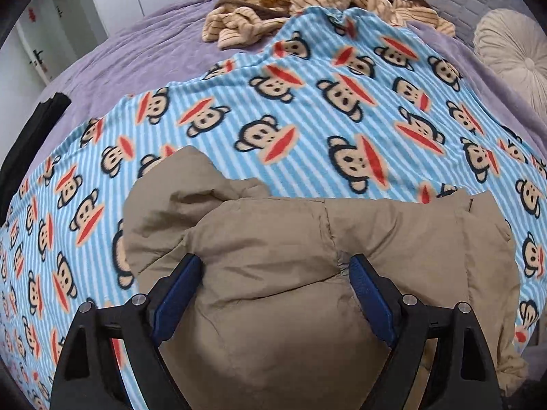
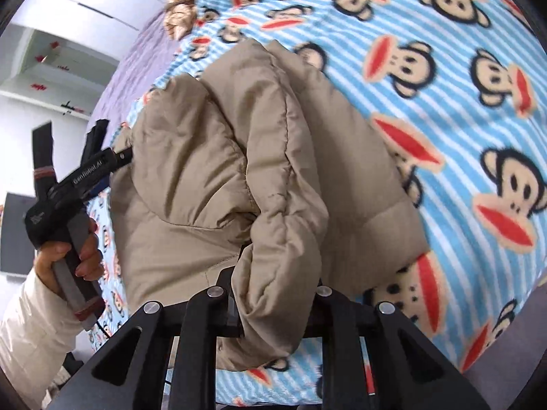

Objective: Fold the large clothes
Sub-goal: 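Lower the lifted end onto the bundle and close both tools on it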

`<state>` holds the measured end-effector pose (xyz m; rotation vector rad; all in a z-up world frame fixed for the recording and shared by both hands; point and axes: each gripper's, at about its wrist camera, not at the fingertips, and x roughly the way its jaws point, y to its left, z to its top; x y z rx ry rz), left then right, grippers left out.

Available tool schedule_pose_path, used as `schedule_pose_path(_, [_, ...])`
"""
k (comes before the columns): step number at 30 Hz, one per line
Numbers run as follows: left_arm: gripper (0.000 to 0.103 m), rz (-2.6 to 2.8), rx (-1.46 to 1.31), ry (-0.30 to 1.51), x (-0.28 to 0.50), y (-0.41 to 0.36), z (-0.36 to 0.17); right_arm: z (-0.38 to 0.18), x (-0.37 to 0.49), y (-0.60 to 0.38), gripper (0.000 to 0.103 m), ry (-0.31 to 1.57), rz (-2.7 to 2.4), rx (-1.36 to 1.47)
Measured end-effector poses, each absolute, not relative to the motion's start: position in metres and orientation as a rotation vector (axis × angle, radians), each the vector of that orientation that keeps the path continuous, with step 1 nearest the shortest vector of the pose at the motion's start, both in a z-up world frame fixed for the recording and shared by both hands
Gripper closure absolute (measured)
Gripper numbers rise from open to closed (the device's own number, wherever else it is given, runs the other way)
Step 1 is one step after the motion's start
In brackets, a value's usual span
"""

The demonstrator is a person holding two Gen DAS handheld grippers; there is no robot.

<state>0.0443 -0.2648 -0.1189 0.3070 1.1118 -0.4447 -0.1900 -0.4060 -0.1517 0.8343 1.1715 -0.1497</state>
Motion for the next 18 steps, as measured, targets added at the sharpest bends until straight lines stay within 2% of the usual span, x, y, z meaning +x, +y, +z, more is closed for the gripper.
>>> schedule_pose_path(8, [0.010, -0.420, 0.359, 1.122, 0.043, -0.287, -0.133, -0.186, -0.219, -0.455, 0.079, 1.178, -0.182, 1.103])
schedule_pose_path(14, [0.009, -0.407, 0.372, 1.120, 0.044, -0.287, -0.136, -0.121, -0.239, -0.479, 0.077, 1.120, -0.257, 0.900])
schedule_pose_path(18, [0.008, -0.401, 0.377, 1.121, 0.043, -0.285, -0.135, -0.092, -0.221, -0.484, 0.076, 1.064, -0.158, 0.810])
